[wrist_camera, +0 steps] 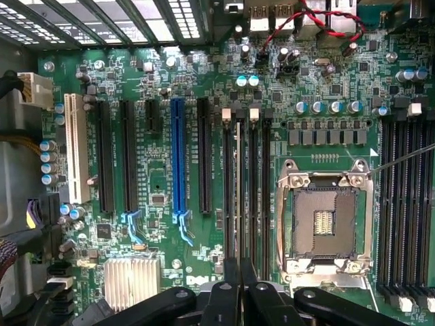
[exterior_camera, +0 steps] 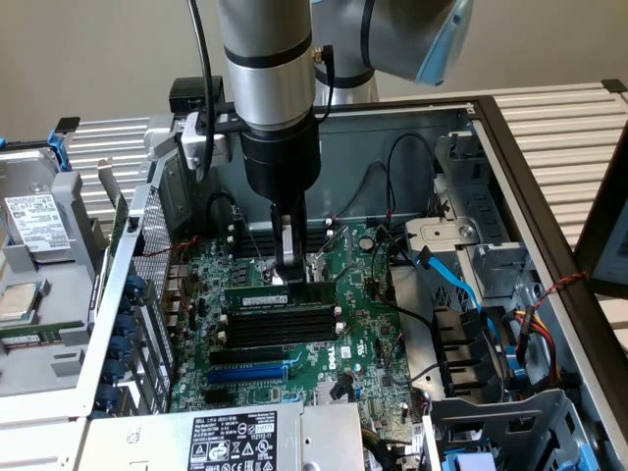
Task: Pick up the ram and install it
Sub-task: 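Insert the ram into the slot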
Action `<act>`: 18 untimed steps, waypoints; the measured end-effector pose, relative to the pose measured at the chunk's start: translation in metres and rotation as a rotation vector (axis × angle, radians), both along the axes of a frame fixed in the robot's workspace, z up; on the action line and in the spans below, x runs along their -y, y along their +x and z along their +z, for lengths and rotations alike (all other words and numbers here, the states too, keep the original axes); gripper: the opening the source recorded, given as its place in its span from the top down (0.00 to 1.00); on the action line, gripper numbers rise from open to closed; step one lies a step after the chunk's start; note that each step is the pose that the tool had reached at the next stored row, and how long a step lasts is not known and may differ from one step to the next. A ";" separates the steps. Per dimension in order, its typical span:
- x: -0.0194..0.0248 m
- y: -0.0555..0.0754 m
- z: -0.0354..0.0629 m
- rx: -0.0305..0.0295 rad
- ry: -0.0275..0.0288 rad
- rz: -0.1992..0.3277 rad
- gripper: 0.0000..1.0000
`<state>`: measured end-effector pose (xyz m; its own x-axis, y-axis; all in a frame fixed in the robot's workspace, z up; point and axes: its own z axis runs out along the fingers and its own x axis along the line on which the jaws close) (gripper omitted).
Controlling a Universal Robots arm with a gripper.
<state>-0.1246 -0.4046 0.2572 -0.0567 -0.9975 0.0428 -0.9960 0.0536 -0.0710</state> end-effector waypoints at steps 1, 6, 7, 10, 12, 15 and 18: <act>0.0000 0.000 -0.0003 -0.0001 -0.0001 0.003 0.88; 0.0008 0.000 -0.0018 0.0002 0.0003 0.013 0.88; 0.0009 0.000 -0.0025 0.0001 0.0002 0.013 0.88; 0.0012 0.000 -0.0050 0.0001 0.0001 0.013 0.88; 0.0012 0.000 -0.0070 0.0001 0.0001 0.010 0.88; 0.0012 -0.001 -0.0089 0.0001 0.0002 0.001 0.88; 0.0013 -0.003 -0.0110 0.0001 0.0002 -0.003 0.88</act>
<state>-0.1271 -0.4058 0.2462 -0.0593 -0.9973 0.0426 -0.9959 0.0562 -0.0711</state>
